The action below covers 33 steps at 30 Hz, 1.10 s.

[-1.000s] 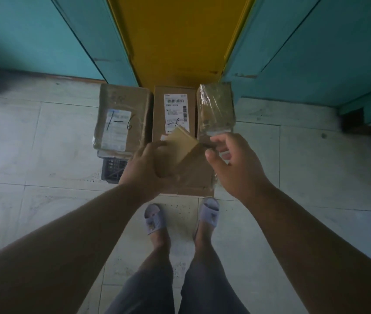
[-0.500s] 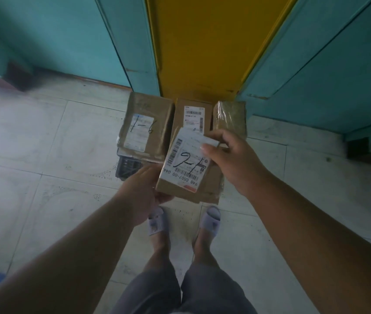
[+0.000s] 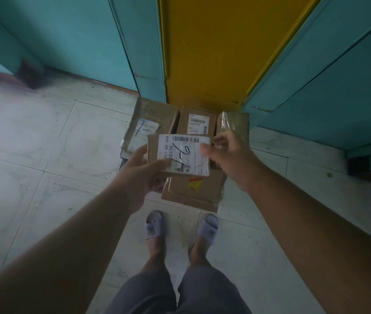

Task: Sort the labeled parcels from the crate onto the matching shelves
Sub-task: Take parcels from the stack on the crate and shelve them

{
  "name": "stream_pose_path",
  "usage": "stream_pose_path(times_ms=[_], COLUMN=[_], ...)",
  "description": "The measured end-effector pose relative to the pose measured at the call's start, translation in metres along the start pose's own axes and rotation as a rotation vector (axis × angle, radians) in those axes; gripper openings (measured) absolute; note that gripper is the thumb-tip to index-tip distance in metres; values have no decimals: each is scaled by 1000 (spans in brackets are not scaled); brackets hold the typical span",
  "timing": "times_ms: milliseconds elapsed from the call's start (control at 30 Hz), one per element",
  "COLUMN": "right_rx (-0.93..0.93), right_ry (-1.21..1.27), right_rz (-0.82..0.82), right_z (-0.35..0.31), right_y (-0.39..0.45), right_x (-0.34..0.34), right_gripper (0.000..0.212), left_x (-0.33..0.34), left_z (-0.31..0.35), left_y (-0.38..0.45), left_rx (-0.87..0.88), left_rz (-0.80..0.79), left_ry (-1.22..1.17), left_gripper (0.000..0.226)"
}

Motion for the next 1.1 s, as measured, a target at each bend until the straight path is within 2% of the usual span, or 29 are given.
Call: stream_pose_path(times_ms=[67, 100, 133, 200, 233, 300, 367, 500, 567, 633, 700, 733, 800, 867, 967, 1000, 1100], right_rx=[-12, -16, -32, -73, -83, -91, -96, -53, -29, -48, -140, -203, -244, -170, 22, 57, 88], right_ry=[95, 121, 129, 132, 172, 275, 278, 165, 128, -8, -303, -458, -724, -909, -970, -984, -965], right_rz=[-156, -222, -246, -152, -80, 17, 43, -35, 17, 202, 448, 517, 553, 539, 470, 475, 537], right_z=[-10, -13, -14, -14, -14, -7, 7, 34, 45, 57, 73, 80, 91, 96, 95, 93, 87], right_y=[8, 12, 14, 17, 17, 17, 20, 31, 38, 50, 68, 78, 98, 113, 131, 135, 143], right_x=[-12, -15, -15, -11, -8, 1, 12, 13, 5, -5, -16, -21, -26, -24, -15, -12, -12], right_gripper=[67, 66, 57, 37, 31, 29, 31, 20, 25, 25, 27, 32, 46, 63, 84, 86, 74], left_x=[-2, -2, -2, 0, 4, 16, 30, 29, 22, 17, 15, 14, 15, 16, 17, 17, 19], left_z=[5, 6, 7, 5, 2, -5, -12, -19, -24, -30, -38, -42, -50, -57, -64, -66, -68], left_y=[2, 4, 6, 12, 15, 17, 21, 35, 44, 53, 61, 65, 71, 77, 86, 89, 94], left_rx=[6, 13, 21, 13, -2, -15, -27, -16, -28, -29, -25, -29, -41, -50, -58, -59, -55], left_rz=[-24, -6, 27, 109, 127, 88, 11, 58, 39, 39, 87, 110, 131, 129, 129, 137, 160], left_ry=[18, -2, -37, -166, -208, -175, -79, -44, -25, -15, -42, -62, -82, -72, -65, -63, -64], left_gripper=[57, 63, 71, 90, 92, 73, 53, 48, 44, 39, 40, 43, 46, 48, 49, 49, 47])
Point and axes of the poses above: each hand's wrist, its own y-axis towards the middle knuckle, its own x-axis out of the palm, z = x × y, the point moved 1 cm from there along y, towards the middle knuckle, and after that the axes turned 3 degrees about x, right-handed, at the moved point
